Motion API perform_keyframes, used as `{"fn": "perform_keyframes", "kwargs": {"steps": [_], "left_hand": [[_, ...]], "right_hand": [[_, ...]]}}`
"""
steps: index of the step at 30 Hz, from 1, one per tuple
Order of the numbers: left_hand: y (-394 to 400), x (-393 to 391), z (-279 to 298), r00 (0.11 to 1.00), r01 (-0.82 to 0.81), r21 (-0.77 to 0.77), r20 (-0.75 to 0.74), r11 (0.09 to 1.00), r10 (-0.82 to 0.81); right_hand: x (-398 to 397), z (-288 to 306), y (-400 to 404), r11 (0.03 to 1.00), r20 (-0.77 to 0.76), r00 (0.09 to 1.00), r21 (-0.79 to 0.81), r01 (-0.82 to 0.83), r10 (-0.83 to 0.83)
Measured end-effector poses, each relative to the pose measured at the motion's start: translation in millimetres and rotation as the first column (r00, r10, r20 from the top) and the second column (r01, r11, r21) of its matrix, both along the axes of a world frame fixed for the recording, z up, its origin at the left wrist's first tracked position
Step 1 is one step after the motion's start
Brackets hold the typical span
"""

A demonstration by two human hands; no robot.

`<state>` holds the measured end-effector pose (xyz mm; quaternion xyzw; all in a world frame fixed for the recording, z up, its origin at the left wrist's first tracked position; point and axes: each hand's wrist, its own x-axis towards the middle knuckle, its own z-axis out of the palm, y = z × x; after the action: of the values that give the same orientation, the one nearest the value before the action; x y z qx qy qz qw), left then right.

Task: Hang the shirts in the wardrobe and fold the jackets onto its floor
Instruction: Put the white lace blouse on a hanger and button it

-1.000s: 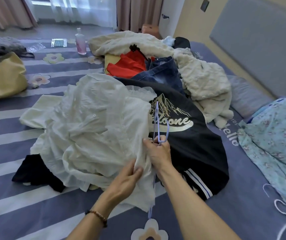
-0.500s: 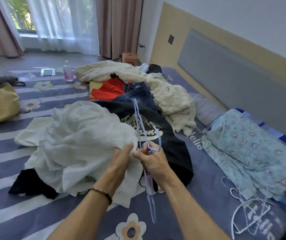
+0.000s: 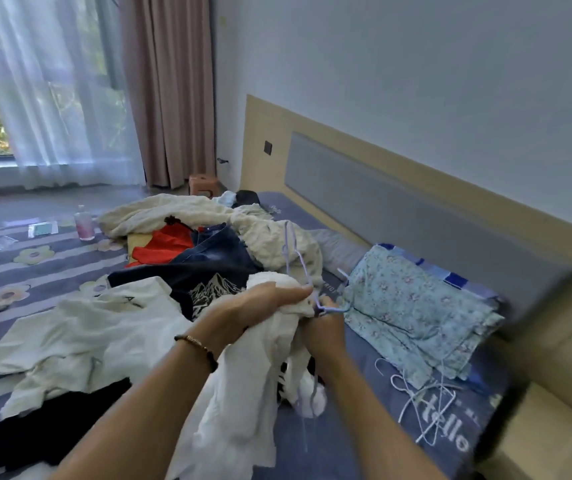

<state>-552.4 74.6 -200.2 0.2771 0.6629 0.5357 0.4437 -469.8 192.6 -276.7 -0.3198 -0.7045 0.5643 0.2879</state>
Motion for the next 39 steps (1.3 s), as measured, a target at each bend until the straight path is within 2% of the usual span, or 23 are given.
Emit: {"fn": "perform_keyframes", "kwargs": {"steps": [1,3,5,6,8,10,12,13,15,17,18,20,21,22,23,24,25,26,27,30,33,37,39], "left_hand": [[1,-1,3,0.998,0.046,-0.027,-0.042,0.999,-0.047],[8,0,8,0.951,0.050,-0.220,-0.287,0.974,-0.114],[20,4,4,0.826,-0.118,-0.411,-0.546,0.904,-0.141],[28,9,4,0.786,-0.223,-0.408,-0.612,0.885,-0.084],[49,24,4,0.717,-0.379,-0.290,-0.692,0.879,0.081],[67,37,4,0.599,-0.466,-0.165,-0.782,0.869,0.173],[80,50,8,0.408,-0.530,-0.041,-0.888,0.847,0.212],[88,58,11,0.278,-0.559,0.016,-0.939,0.829,0.205],[103,68,15,0.038,-0.580,0.053,-0.995,0.813,0.092],[118,77,19,-0.069,-0.577,0.047,-0.998,0.815,0.009],[121,77,18,-0.070,-0.567,0.058,-0.997,0.822,0.022],[131,82,24,0.050,-0.547,0.095,-0.988,0.832,0.145],[134,83,26,0.169,-0.554,0.116,-0.954,0.825,0.248],[139,84,29,0.328,-0.570,0.108,-0.879,0.814,0.346],[143,82,32,0.501,-0.584,0.089,-0.743,0.807,0.444],[149,79,32,0.658,-0.595,0.065,-0.533,0.801,0.532],[154,75,33,0.757,-0.595,0.058,-0.293,0.802,0.583],[158,73,33,0.804,-0.586,0.028,-0.109,0.810,0.585],[163,73,31,0.828,-0.560,0.011,-0.019,0.828,0.561],[176,76,20,0.887,-0.437,-0.056,-0.194,0.898,0.419],[179,79,6,0.878,-0.411,-0.125,-0.321,0.903,0.356],[179,79,-20,0.921,-0.367,-0.181,-0.210,0.913,0.328],[178,80,-33,0.910,-0.371,-0.193,-0.269,0.908,0.315]], "right_hand": [[8,9,13,0.999,0.032,0.999,0.030,0.035,-0.036],[31,28,45,0.990,0.126,0.989,0.127,0.062,-0.078],[51,46,73,0.979,0.205,0.974,0.198,0.052,-0.094],[60,55,85,0.975,0.230,0.969,0.220,0.040,-0.092],[84,79,105,0.968,0.269,0.960,0.251,0.001,-0.071],[103,101,120,0.952,0.281,0.959,0.299,-0.065,-0.023],[118,123,131,0.940,0.263,0.965,0.325,-0.103,0.014],[127,133,138,0.933,0.253,0.967,0.350,-0.079,-0.013],[140,150,154,0.913,0.238,0.962,0.406,0.027,-0.134],[156,165,174,0.882,0.235,0.938,0.453,0.128,-0.256],[160,167,179,0.879,0.251,0.927,0.456,0.142,-0.280],[175,172,194,0.883,0.267,0.920,0.445,0.147,-0.287],[179,171,197,0.891,0.279,0.919,0.433,0.140,-0.279],[185,169,200,0.900,0.289,0.918,0.414,0.137,-0.273],[189,166,201,0.915,0.292,0.923,0.384,0.126,-0.250],[192,162,201,0.933,0.288,0.933,0.341,0.112,-0.217],[195,158,198,0.951,0.260,0.948,0.291,0.106,-0.185],[197,154,196,0.963,0.224,0.961,0.247,0.105,-0.162],[199,152,194,0.968,0.198,0.968,0.229,0.105,-0.152],[205,149,185,0.958,0.225,0.963,0.273,0.086,-0.150],[210,149,175,0.941,0.292,0.953,0.337,-0.023,-0.081],[228,148,166,0.926,0.333,0.938,0.375,-0.043,-0.092],[237,145,163,0.933,0.373,0.925,0.351,-0.073,-0.068]]}}
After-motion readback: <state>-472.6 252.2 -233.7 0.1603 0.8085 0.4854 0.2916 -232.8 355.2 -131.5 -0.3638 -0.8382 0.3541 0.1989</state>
